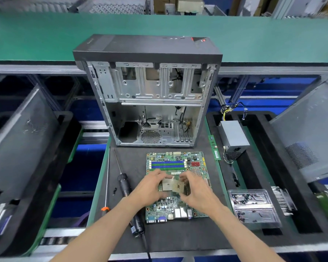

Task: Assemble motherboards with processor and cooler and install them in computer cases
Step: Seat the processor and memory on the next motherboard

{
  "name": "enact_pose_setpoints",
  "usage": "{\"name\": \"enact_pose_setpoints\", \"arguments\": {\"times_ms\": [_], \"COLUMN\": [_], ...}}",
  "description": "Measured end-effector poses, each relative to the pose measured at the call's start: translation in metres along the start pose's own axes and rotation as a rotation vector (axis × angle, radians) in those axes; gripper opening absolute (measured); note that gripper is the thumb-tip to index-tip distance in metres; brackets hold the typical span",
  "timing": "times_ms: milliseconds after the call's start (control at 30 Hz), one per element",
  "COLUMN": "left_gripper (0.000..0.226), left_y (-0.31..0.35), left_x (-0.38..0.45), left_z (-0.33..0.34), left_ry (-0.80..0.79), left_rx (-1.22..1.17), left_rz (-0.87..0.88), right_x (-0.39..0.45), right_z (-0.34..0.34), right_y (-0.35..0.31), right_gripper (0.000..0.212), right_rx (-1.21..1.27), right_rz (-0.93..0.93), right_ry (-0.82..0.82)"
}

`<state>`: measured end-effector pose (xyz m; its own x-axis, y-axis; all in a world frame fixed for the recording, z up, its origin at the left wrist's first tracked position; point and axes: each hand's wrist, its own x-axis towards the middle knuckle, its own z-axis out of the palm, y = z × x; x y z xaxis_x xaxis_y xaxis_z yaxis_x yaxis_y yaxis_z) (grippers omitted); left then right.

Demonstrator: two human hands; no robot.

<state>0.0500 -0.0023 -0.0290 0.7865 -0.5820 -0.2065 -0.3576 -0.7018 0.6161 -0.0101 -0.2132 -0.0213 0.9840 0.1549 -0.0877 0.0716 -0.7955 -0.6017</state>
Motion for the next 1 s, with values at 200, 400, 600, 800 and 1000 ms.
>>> {"name": "enact_pose_setpoints", "arguments": {"times_ms": [200,400,600,800,1000], "left_gripper": [0.072,0.071,0.054,0.054,0.050], "left_y": [-0.004,0.003,0.006,0.007,0.007], "left_x": [-0.011,-0.012,-0.006,-0.004,-0.006], "left_z": [-0.002,0.000,0.000,-0.003,-0.011], "left_ry": [0.074,0.100,0.136,0.117,0.047], "left_rx": [-0.154,-0.159,0.021,0.035,-0.065], "left_rz": [-0.015,0.019,0.054,0.067,0.006], "right_x": [0.002,0.005,0.008,0.009,0.009], "right_z": [0.010,0.013,0.012,0.011,0.010], "right_y": [-0.008,-0.017,-0.022,-0.019,-0.019], "right_gripper": [0.052,0.056,0.051,0.053,0.051], "right_rx": [-0.006,0.016,-0.037,-0.002,0.115], "right_rz": [-0.037,-0.074,-0.079,-0.045,-0.005], "right_ry": [-0.007,-0.014,-0.061,-0.063,-0.041]}}
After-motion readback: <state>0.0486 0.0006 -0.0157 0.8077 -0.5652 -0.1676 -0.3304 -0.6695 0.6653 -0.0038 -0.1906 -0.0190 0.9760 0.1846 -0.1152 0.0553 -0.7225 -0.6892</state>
